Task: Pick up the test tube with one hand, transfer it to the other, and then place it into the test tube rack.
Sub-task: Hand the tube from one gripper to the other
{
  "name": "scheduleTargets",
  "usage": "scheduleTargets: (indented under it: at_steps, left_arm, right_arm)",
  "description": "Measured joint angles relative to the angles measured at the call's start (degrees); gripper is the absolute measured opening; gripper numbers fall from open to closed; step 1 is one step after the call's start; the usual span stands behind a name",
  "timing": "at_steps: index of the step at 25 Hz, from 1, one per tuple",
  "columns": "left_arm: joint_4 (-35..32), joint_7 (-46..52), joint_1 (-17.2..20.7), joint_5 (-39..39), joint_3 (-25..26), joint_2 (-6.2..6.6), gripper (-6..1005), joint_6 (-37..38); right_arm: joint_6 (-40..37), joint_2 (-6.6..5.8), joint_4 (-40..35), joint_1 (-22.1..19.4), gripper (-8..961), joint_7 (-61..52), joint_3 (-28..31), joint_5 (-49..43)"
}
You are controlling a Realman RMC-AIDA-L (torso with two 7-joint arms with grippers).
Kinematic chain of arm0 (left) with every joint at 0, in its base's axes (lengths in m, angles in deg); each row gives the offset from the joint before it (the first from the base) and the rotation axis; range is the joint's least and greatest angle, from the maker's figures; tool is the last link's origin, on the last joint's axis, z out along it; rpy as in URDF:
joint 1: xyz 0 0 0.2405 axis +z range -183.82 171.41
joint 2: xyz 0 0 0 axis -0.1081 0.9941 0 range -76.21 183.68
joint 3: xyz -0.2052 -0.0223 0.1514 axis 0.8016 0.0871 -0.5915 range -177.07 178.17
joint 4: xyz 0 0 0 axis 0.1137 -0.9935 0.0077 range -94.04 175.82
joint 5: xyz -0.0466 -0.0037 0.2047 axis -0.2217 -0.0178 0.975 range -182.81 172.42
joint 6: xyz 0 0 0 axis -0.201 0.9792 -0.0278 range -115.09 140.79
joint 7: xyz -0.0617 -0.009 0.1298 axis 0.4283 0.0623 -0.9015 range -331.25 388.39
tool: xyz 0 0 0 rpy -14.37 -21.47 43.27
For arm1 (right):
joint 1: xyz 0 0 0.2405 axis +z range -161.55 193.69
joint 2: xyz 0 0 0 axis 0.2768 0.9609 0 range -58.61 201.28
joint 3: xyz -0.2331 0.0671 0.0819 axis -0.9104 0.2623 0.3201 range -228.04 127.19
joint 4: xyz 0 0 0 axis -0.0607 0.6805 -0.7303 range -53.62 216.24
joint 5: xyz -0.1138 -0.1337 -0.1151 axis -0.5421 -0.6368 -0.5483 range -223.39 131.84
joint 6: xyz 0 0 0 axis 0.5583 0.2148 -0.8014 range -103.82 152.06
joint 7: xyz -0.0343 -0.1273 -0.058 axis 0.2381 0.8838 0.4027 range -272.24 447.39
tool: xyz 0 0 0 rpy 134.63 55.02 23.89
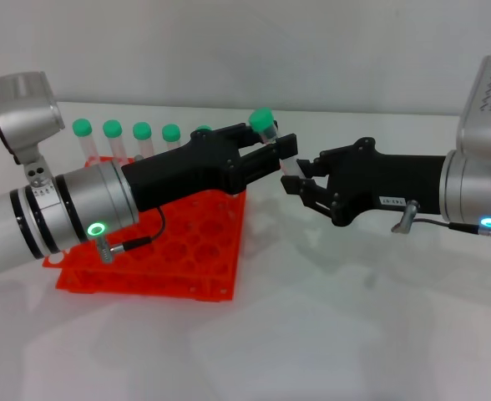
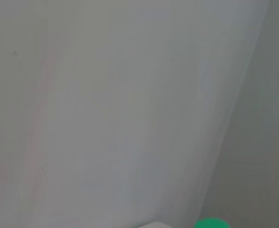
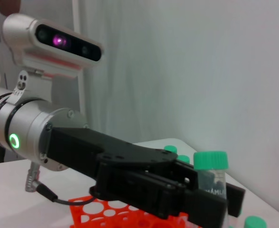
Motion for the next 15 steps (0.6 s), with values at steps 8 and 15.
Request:
scheduleTargets:
  at_steps: [8,15]
  left_arm:
    - [0.0,0.2,-0.02,0.02,-0.08,0.0,428,0.0]
    - [0.0,0.22,0.01,-0.04,-0.08,-0.09,278,0.09]
  right_arm:
    - [-0.47,-0.09,0.3,0.04,222,0.3,-0.08,0.0]
    - [-1.35,-0.08,0.33,-0.3,224,0.31,-0.04,0.07]
